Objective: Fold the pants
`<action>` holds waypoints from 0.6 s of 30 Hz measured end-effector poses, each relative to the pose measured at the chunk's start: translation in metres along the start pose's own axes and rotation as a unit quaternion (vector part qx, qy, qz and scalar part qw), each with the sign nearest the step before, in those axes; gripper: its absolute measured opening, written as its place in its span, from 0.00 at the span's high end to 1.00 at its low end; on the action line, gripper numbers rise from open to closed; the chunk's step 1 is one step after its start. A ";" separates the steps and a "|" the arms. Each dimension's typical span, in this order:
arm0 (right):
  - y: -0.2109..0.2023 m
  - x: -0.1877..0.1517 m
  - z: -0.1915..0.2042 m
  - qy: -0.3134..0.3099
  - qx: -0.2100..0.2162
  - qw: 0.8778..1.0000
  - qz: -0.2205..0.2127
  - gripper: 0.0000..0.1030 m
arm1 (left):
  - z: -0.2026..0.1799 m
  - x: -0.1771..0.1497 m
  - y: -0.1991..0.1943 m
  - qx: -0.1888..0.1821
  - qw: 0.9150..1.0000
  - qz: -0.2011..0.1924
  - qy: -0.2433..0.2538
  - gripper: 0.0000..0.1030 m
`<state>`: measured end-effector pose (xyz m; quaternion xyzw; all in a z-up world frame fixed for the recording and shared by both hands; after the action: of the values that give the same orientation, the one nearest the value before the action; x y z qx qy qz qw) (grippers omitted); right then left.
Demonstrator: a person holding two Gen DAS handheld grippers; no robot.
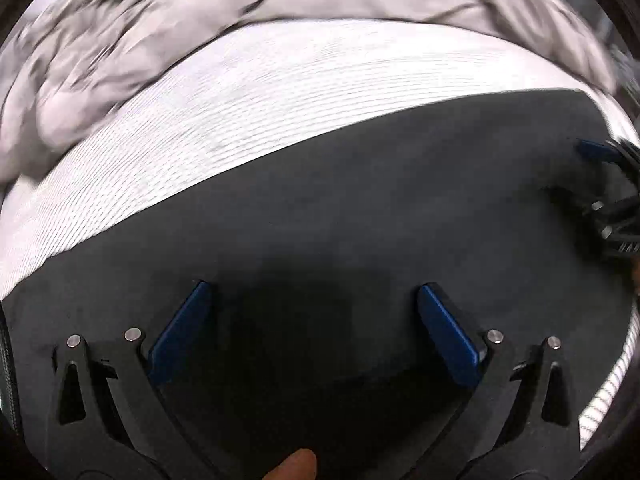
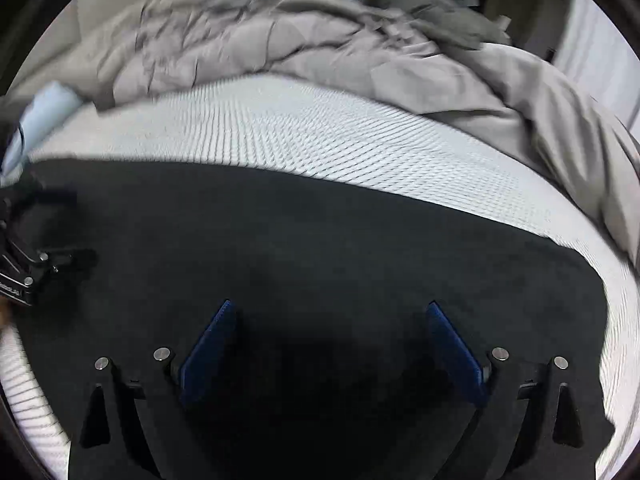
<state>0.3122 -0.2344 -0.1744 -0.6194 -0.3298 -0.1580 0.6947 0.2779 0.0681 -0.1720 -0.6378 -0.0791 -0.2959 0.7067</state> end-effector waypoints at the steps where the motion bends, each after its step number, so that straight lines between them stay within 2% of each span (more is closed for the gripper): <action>1: 0.011 -0.003 -0.008 0.003 -0.013 1.000 0.011 0.07 | 0.018 -0.008 0.000 0.003 1.000 0.002 -0.023 0.00; 3: 0.015 -0.002 -0.041 0.035 -0.041 0.998 0.011 0.06 | 0.056 -0.027 -0.002 0.033 0.997 0.008 -0.063 0.00; 5: 0.015 0.002 -0.085 0.071 -0.106 0.992 0.002 0.06 | 0.090 -0.047 -0.008 0.036 0.994 -0.002 -0.104 0.00; 7: 0.009 0.001 -0.147 0.107 -0.202 0.973 -0.011 0.06 | 0.106 -0.060 -0.014 0.045 0.992 -0.007 -0.120 0.01; 8: 0.007 -0.002 -0.167 0.127 -0.225 0.966 -0.012 0.06 | 0.109 -0.063 -0.017 0.050 0.991 -0.008 -0.123 0.01; 9: 0.005 -0.004 -0.181 0.153 -0.224 0.962 -0.011 0.06 | 0.108 -0.063 -0.021 0.051 0.991 -0.009 -0.124 0.01; 10: 0.002 -0.005 -0.184 0.175 -0.201 0.964 -0.012 0.06 | 0.108 -0.065 -0.025 0.052 0.991 -0.011 -0.124 0.01; 12: -0.010 0.001 -0.176 0.172 -0.208 0.962 -0.028 0.06 | 0.101 -0.052 -0.034 0.039 0.990 -0.033 -0.129 0.01; 13: -0.019 0.003 -0.160 0.165 -0.199 0.965 -0.042 0.06 | 0.096 -0.044 -0.039 0.029 0.990 -0.046 -0.130 0.01; 15: -0.033 0.012 -0.117 0.147 -0.143 0.977 -0.061 0.06 | 0.082 -0.020 -0.045 0.006 0.990 -0.072 -0.123 0.01; 18: -0.030 0.024 -0.030 0.100 -0.039 0.993 -0.053 0.06 | 0.049 0.011 -0.036 -0.013 0.993 -0.074 -0.094 0.01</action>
<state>0.3185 -0.2639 -0.1371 -0.6087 -0.2848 -0.2688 0.6900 0.2812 0.1104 -0.1272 -0.6645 -0.1883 -0.2873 0.6636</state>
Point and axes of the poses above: each gripper's, at about its wrist camera, not at the fingertips, and y roughly the way its jaws point, z to its left, x to its top, the point moved 10 cm from there along y, roughly the way its jaws point, and after that the axes turned 15 degrees about y, right-handed, at the moved point
